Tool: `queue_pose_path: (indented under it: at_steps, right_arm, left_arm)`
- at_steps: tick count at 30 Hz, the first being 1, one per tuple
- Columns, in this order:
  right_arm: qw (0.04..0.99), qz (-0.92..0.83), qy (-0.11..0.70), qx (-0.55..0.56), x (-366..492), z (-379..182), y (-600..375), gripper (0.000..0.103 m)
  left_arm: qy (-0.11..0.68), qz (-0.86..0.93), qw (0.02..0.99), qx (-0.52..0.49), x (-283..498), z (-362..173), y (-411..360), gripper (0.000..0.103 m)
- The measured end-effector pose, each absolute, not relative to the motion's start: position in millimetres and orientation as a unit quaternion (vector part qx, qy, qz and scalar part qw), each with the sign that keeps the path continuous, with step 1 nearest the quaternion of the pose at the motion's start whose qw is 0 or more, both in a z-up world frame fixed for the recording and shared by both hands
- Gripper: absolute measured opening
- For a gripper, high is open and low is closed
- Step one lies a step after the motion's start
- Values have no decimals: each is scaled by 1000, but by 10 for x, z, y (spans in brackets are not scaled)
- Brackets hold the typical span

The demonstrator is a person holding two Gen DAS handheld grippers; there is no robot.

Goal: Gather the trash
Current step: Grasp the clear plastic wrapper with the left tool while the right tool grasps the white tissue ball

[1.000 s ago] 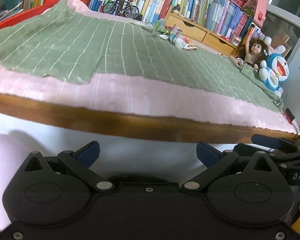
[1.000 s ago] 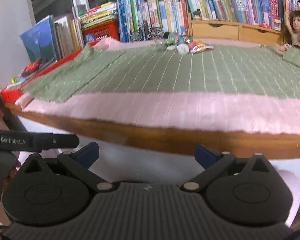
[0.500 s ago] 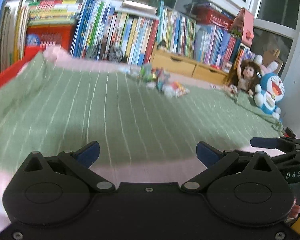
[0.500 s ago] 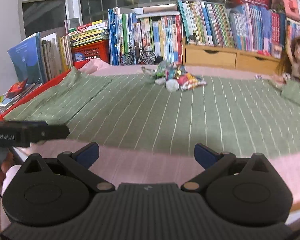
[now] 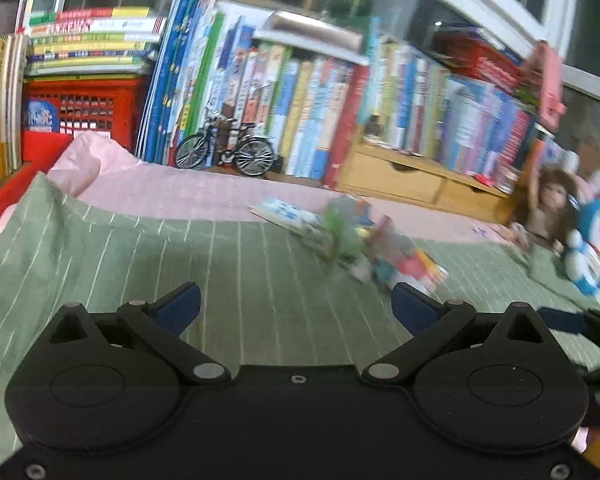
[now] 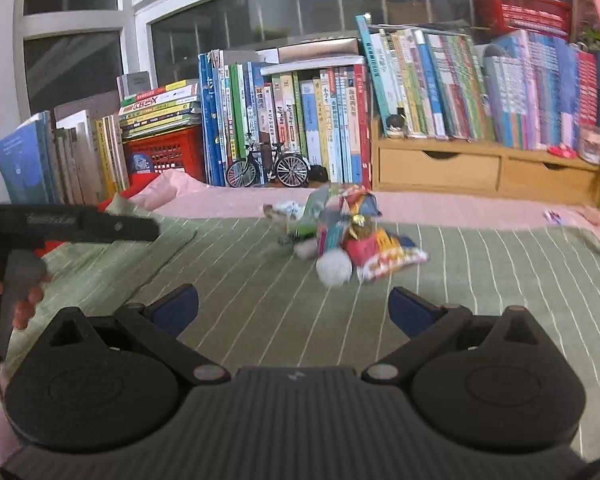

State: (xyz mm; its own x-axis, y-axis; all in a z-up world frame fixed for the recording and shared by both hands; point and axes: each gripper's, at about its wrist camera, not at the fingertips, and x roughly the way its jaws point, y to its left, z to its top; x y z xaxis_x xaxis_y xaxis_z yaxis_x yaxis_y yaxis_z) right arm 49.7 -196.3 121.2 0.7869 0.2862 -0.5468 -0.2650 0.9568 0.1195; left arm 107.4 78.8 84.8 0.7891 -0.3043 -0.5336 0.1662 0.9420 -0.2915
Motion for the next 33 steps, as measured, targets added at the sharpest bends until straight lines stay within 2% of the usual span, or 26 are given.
queue_pose_path:
  at_steps: [2,8,10,11,15,23,28,33]
  right_arm:
    - [947,149,284,1,693,1174,-1931,103]
    - [938,163,307,4,1235,942,-1899,87]
    - [933,167,318,-5,1353,841,-1873,82]
    - [931,168,323,-10,1399,791,-1860,81]
    - [926,163,340,-15,1525,618,-1856,81]
    - [923,174,342,-16,1613,536,-1882,81]
    - [921,182,344,-5,1648,511,-1900,62]
    - [919,178,351,-15,1666,472,-1881,59]
  left_arm:
    - [314,-126,933,-122,1390,814,779,97]
    - [327,-123,931,-106,2082,661,603,84]
    - [334,-128,927,-109,2289,583,531,75]
    - [340,-134,924,-114,2361,549,499,73]
    - [364,-148,913,-113,2647,428,329,53]
    - [374,-145,902,-157,2943,315,232,50]
    - [383,-154,898,-155,2971,272,144,43]
    - [383,-156,897,-154,2934,239,86,39]
